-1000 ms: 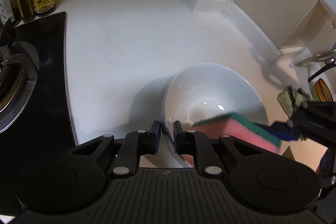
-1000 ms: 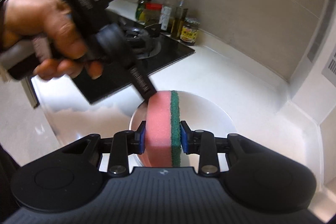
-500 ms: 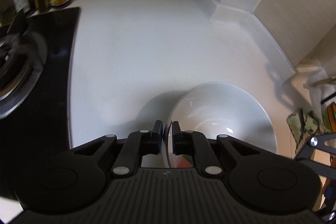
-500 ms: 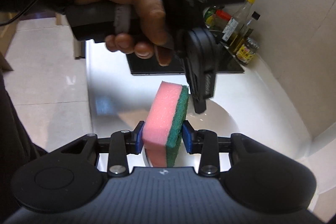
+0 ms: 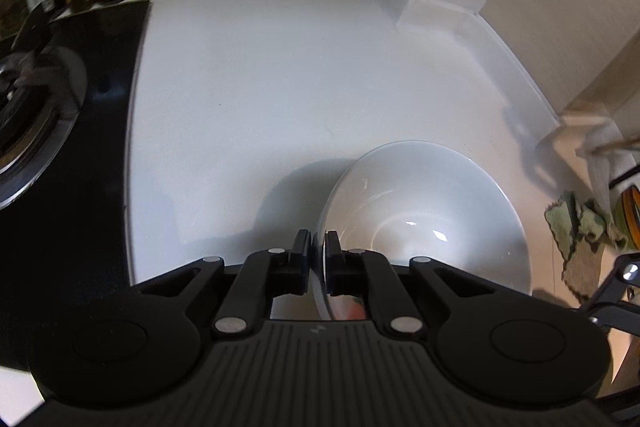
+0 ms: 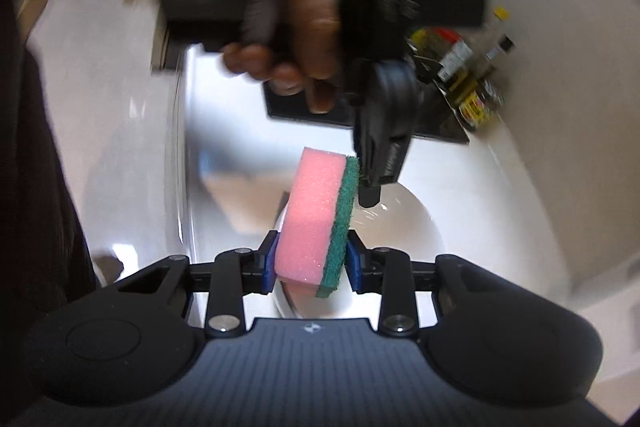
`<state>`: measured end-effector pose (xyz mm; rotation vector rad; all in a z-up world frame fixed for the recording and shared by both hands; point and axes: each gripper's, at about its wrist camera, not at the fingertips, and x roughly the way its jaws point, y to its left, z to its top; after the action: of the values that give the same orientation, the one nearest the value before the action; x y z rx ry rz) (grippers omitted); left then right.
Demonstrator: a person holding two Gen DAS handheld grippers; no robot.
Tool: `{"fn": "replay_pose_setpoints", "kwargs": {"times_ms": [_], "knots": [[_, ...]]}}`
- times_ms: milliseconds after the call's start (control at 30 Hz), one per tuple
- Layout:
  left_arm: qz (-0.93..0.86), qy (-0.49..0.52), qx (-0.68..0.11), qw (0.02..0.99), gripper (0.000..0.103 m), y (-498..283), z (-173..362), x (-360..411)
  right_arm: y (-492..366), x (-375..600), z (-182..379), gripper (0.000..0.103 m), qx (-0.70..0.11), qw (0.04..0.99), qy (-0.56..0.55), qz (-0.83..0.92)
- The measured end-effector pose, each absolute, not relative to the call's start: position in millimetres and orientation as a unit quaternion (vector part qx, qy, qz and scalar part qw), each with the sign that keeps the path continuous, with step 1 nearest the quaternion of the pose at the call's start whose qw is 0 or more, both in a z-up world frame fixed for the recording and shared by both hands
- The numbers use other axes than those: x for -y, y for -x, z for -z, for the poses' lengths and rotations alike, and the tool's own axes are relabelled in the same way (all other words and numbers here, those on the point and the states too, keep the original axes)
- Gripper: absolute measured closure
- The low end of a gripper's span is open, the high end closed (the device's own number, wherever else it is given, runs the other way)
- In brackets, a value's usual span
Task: Clean bowl
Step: 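Grasp the white bowl rim with the left gripper while the right gripper brings the sponge over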
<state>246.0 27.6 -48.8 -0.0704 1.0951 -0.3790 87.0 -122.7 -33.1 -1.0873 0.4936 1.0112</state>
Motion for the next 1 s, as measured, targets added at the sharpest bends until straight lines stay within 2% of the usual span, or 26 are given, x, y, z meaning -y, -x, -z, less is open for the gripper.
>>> {"fn": "replay_pose_setpoints", "kwargs": {"times_ms": [167, 233, 333, 433, 600, 733, 900, 1000], "knots": [[0.182, 0.035, -0.515, 0.837, 0.097, -243, 47, -21, -82, 120, 33, 0.074, -0.212, 0.668, 0.549, -0.456], [0.176, 0.044, -0.514, 0.839, 0.090, -235, 44, -26, -84, 118, 32, 0.074, -0.215, 0.662, 0.553, -0.458], [0.170, 0.058, -0.517, 0.837, 0.089, -219, 42, -35, -86, 116, 30, 0.074, -0.217, 0.657, 0.556, -0.459], [0.173, 0.056, -0.519, 0.835, 0.088, -216, 45, -34, -87, 117, 29, 0.074, -0.217, 0.654, 0.557, -0.463], [0.193, 0.018, -0.522, 0.831, 0.097, -243, 44, -24, -86, 118, 29, 0.074, -0.215, 0.640, 0.574, -0.464], [0.203, 0.007, -0.524, 0.827, 0.096, -258, 41, -14, -85, 124, 34, 0.074, -0.211, 0.629, 0.591, -0.458], [0.182, 0.040, -0.517, 0.835, 0.096, -225, 37, -26, -85, 122, 32, 0.074, -0.210, 0.641, 0.577, -0.460], [0.187, 0.028, -0.522, 0.832, 0.090, -224, 40, -25, -83, 127, 28, 0.074, -0.212, 0.646, 0.567, -0.466]]}}
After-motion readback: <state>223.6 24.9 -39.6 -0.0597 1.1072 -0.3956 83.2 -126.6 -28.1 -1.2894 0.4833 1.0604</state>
